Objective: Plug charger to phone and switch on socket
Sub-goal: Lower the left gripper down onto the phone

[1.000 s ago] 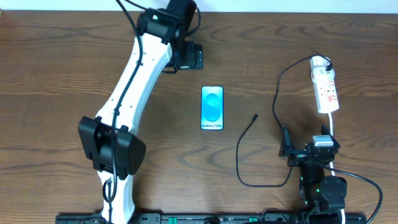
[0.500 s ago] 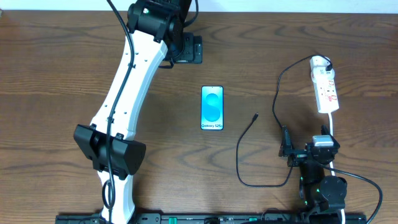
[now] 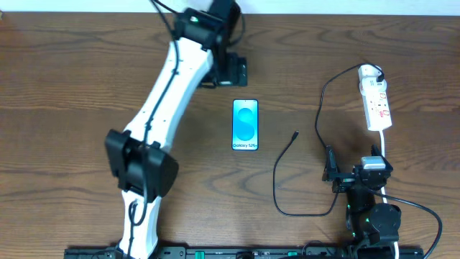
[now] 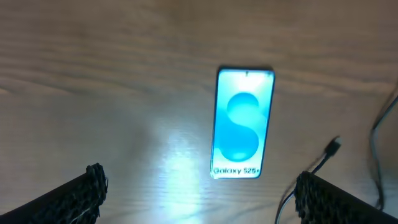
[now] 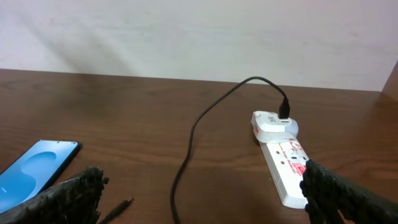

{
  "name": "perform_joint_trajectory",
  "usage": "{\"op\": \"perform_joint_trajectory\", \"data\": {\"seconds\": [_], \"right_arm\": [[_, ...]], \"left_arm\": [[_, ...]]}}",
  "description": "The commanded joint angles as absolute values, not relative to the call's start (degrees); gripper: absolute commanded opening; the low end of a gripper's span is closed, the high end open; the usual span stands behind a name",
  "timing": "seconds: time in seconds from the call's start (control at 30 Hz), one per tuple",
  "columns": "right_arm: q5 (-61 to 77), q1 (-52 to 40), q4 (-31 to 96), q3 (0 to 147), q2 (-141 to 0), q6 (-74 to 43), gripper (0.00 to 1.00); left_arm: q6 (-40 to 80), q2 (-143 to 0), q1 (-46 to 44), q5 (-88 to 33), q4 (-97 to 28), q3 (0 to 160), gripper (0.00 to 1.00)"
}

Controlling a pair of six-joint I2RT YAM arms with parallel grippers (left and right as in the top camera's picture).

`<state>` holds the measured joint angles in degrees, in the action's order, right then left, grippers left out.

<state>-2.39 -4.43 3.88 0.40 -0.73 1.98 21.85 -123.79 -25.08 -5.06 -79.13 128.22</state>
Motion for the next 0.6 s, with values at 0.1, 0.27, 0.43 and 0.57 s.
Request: {"op": "perform_joint_trajectory", "data": {"seconds": [0.1, 0.27, 0.43, 0.57], "right_arm": [[-2.83, -4.71, 4.08, 0.32, -0.49, 2.42, 0.99], [-2.83, -4.71, 4.08, 0.32, -0.49, 2.42, 0.99], [-2.83, -4.71, 4.08, 0.32, -0.49, 2.42, 0.99], [-2.83, -4.71, 4.08, 0.32, -0.49, 2.42, 0.99]], "left_arm": [[23.90, -129.60, -27.97, -5.78, -80.73, 125.67, 0.98], [23.88, -133.21, -29.61, -5.72, -80.49, 123.83, 0.98], [22.85, -136.25, -29.78, -5.78, -79.20, 122.56, 0.98], [22.11, -136.94, -29.87, -6.33, -78.19, 121.86, 0.98]]}}
